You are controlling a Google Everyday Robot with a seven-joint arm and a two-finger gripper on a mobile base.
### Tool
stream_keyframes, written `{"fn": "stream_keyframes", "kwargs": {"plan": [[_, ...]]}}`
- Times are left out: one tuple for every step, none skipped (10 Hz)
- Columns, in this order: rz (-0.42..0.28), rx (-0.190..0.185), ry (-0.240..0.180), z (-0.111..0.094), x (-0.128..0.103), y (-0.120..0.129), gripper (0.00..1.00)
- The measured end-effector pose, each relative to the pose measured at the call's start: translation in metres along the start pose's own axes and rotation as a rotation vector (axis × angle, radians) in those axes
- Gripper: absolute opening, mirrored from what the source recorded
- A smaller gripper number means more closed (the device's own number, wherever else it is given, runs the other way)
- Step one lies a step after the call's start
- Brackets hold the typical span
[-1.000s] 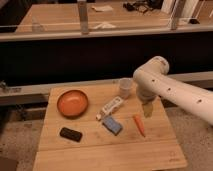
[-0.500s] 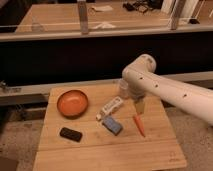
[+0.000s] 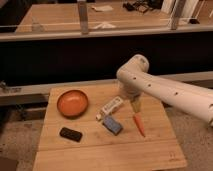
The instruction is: Place the bottle in the ceramic bowl
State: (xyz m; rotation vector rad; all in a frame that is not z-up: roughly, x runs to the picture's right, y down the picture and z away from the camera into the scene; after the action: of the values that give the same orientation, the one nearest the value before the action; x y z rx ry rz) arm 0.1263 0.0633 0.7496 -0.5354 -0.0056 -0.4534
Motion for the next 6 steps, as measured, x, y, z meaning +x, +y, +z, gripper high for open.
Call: {"fn": "stream_keyframes", "kwargs": {"plan": [[-0.016,-0.001,0.002,0.002,-0.002,-0.002,0.80],[-0.027,-0.001,0.004,0.004,-0.003,-0.004,0.80],[-0.053,0.002,0.004,0.008,-0.007,-0.008,0.80],[-0.070,0.006,0.004,0.010,-0.011,-0.011,0.80],[-0.081,0.009,0.004,0.012,-0.014,-0.014,0.80],[-0.099,0.013,0.002,0.014,-0.017,-0.018,0.80]]}}
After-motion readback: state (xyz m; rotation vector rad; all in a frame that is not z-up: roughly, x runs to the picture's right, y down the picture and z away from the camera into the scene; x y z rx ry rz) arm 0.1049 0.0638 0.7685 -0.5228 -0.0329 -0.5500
